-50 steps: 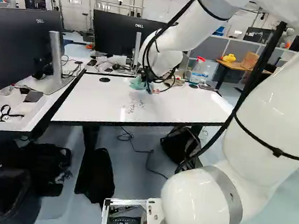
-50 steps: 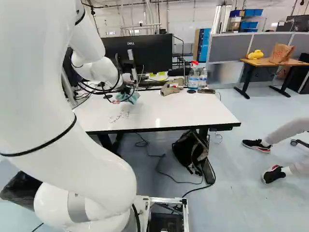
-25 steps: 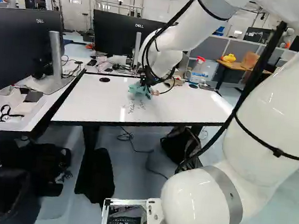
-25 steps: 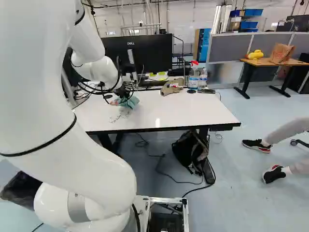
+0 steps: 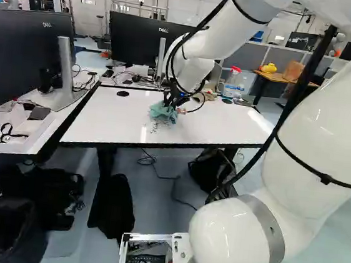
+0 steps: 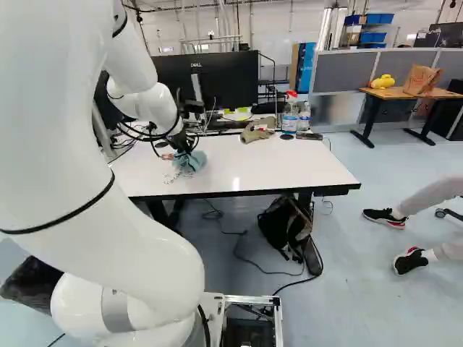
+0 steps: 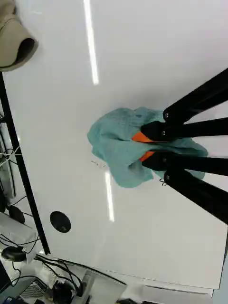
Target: Clean the table with the green towel
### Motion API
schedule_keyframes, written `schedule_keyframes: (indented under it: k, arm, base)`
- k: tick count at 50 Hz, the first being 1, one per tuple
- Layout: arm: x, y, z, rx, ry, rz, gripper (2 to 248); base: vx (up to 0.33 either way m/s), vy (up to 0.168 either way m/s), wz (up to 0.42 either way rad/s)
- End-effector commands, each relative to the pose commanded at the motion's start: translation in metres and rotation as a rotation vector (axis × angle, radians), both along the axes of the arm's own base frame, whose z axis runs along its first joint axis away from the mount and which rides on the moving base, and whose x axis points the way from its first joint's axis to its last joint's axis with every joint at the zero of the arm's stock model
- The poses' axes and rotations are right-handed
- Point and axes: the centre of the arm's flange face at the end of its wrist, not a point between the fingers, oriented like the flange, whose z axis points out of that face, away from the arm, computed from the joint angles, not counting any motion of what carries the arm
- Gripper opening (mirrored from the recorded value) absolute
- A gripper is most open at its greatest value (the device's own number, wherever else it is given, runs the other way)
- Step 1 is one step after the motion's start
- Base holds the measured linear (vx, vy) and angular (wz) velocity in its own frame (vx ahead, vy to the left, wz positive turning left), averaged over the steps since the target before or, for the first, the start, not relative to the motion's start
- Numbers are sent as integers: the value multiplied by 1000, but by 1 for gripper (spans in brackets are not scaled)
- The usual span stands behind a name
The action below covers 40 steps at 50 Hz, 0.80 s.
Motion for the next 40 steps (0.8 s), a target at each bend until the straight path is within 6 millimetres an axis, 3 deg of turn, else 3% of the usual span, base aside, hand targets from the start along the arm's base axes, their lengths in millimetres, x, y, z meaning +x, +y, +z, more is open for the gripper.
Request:
schedule_keyframes:
  k: [40]
  arm:
    - [-11,3,-8,47,158,-14,41]
  base:
    - [0,0,0]
